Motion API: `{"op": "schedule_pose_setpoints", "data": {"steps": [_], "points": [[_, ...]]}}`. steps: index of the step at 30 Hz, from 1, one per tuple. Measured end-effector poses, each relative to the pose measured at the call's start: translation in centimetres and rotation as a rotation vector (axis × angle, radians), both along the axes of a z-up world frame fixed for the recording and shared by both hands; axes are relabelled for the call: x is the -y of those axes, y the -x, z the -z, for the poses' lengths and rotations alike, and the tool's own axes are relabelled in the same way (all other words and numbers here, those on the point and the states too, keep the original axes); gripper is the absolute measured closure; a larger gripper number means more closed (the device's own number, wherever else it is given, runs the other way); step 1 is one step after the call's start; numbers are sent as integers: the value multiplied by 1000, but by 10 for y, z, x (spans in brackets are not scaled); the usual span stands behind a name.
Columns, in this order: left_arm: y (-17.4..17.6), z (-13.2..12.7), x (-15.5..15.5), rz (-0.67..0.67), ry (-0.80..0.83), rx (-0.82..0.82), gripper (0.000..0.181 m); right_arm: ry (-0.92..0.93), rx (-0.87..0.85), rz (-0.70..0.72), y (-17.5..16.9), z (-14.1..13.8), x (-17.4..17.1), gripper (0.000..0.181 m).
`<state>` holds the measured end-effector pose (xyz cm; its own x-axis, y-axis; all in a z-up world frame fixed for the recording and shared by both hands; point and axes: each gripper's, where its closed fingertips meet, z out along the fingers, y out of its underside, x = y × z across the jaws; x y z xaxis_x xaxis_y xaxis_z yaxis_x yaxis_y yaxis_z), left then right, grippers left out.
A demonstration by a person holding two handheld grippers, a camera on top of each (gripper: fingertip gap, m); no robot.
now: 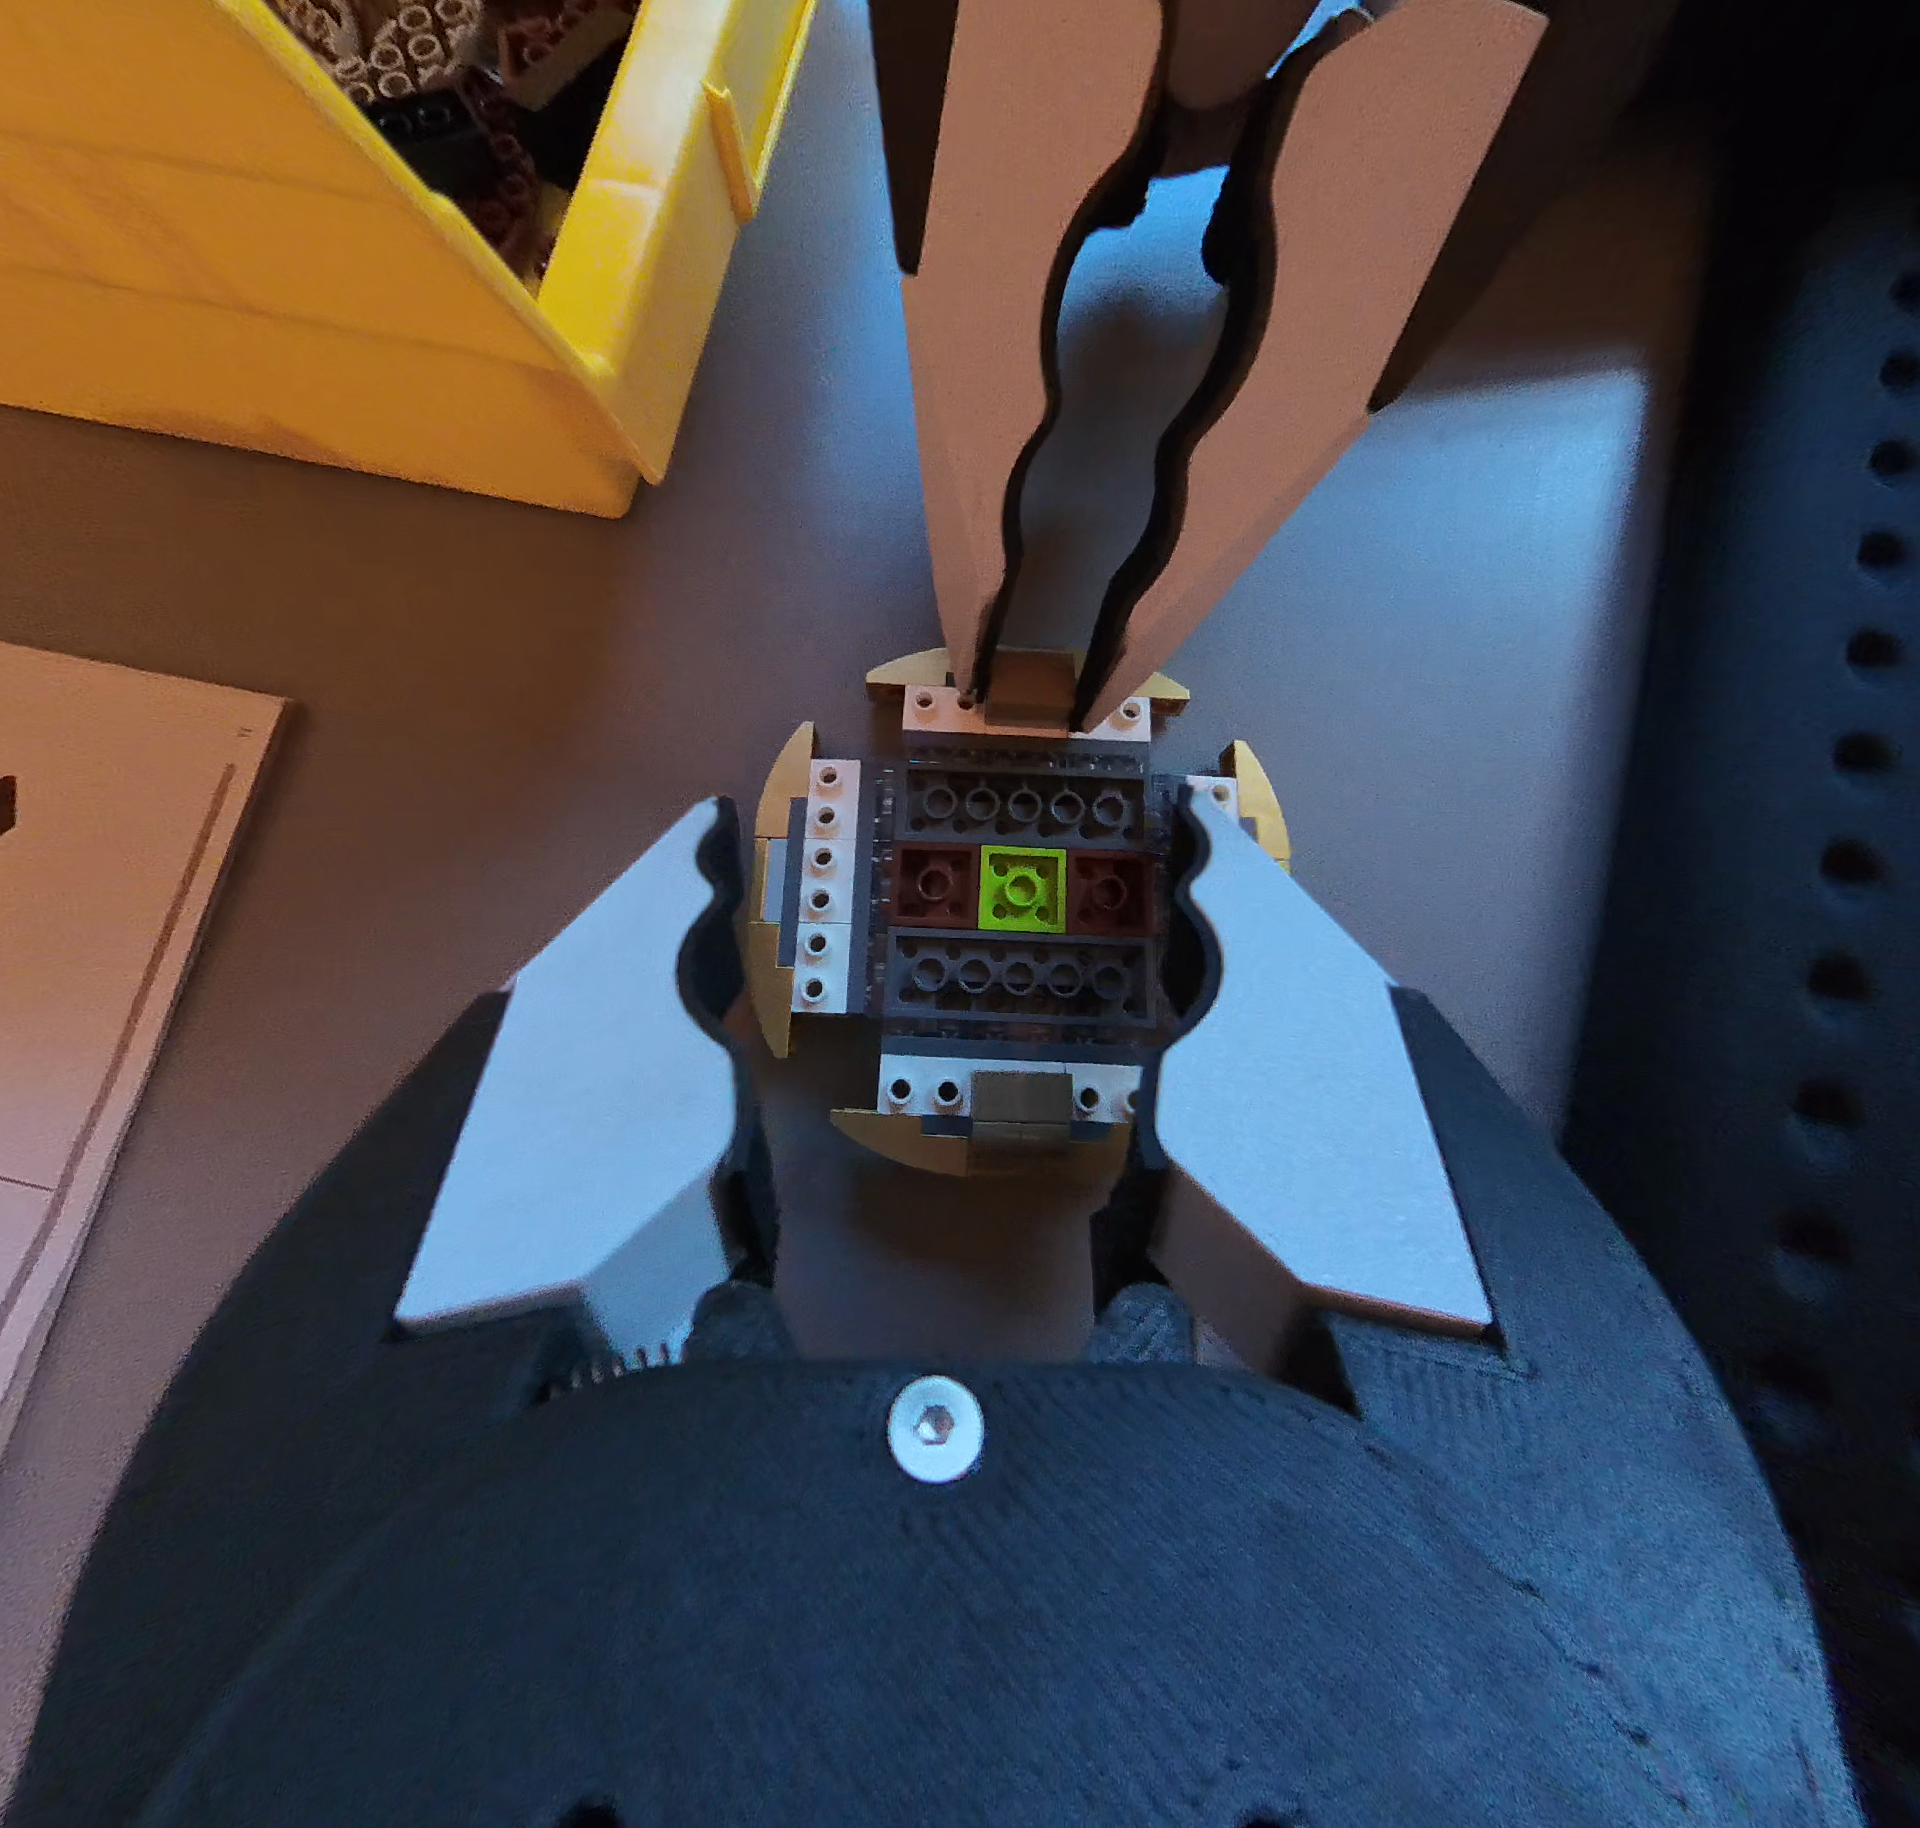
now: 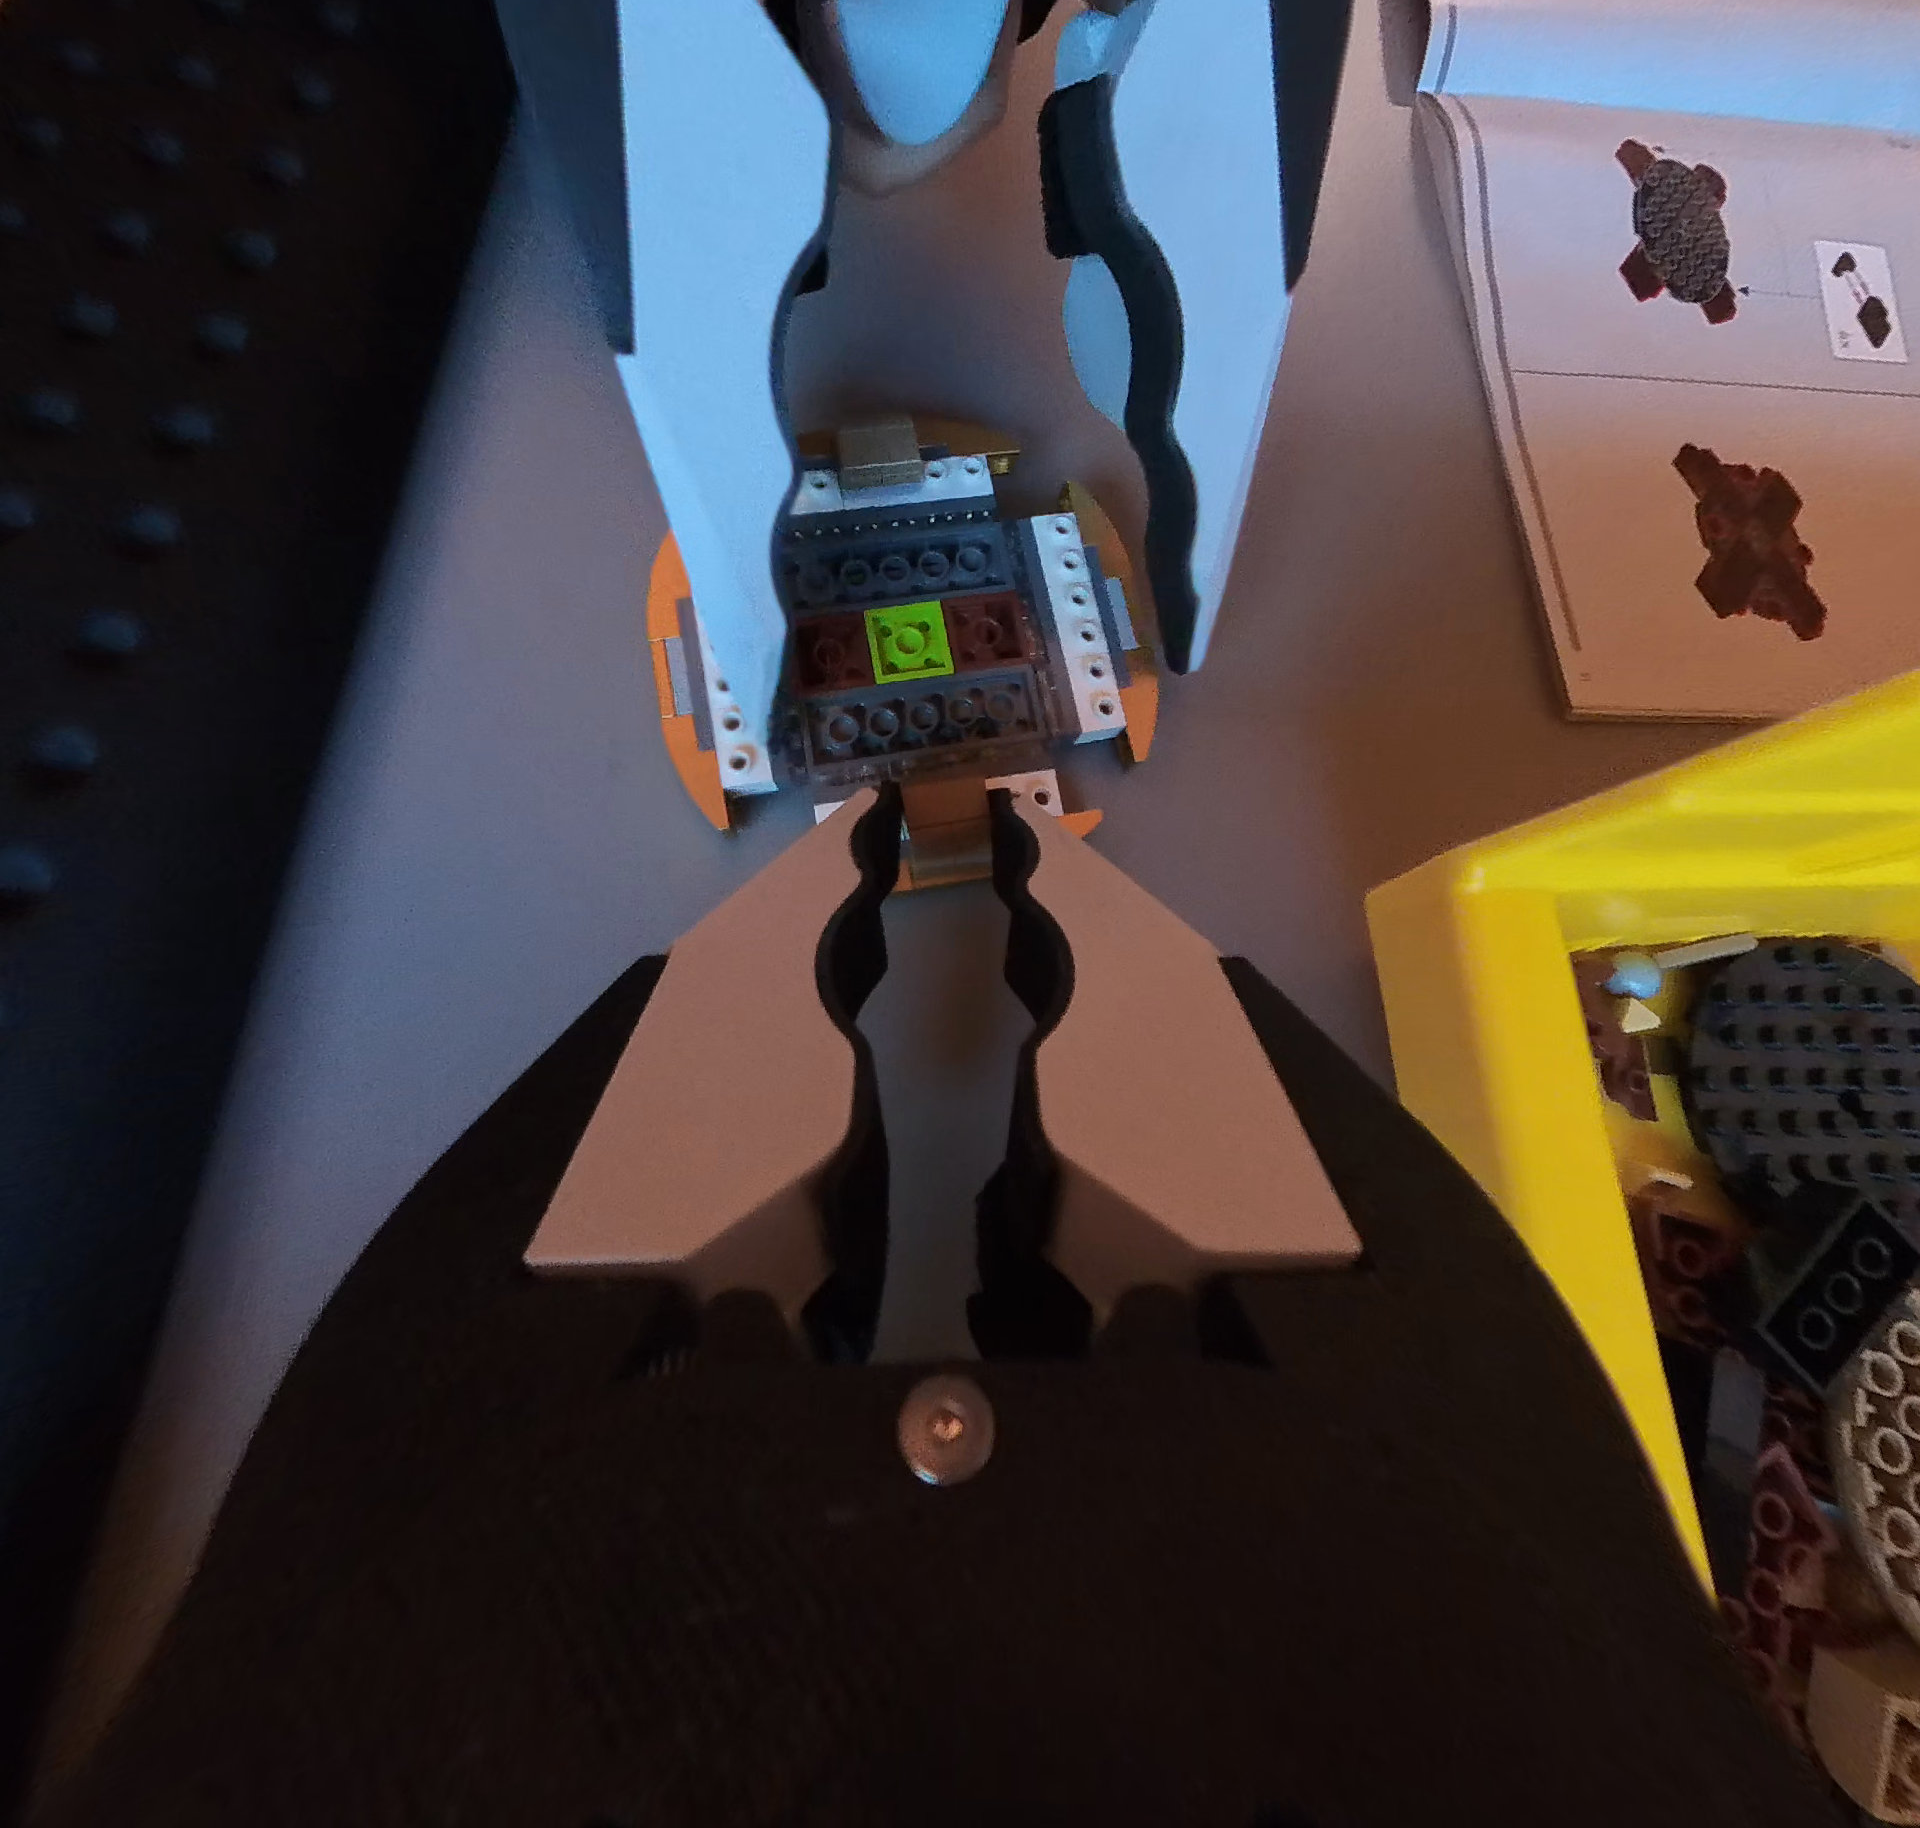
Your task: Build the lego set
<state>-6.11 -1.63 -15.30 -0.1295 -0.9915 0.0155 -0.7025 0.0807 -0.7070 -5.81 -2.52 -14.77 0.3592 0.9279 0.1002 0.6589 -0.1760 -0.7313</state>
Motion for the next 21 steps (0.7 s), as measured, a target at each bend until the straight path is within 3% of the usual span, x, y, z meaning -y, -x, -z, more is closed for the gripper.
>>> {"op": "schedule_pose_setpoints", "data": {"steps": [7, 14, 21], "points": [[0, -4, 1, 62, -93, 40, 104, 6, 0, 32, 0, 0, -5, 166], [-1, -4, -2, 34, -21, 106, 128, 21, -23, 35, 4, -1, -5, 167], [1, -3, 0, 33, -6, 104, 128, 74, -62, 38, 6, -2, -4, 167]]}}
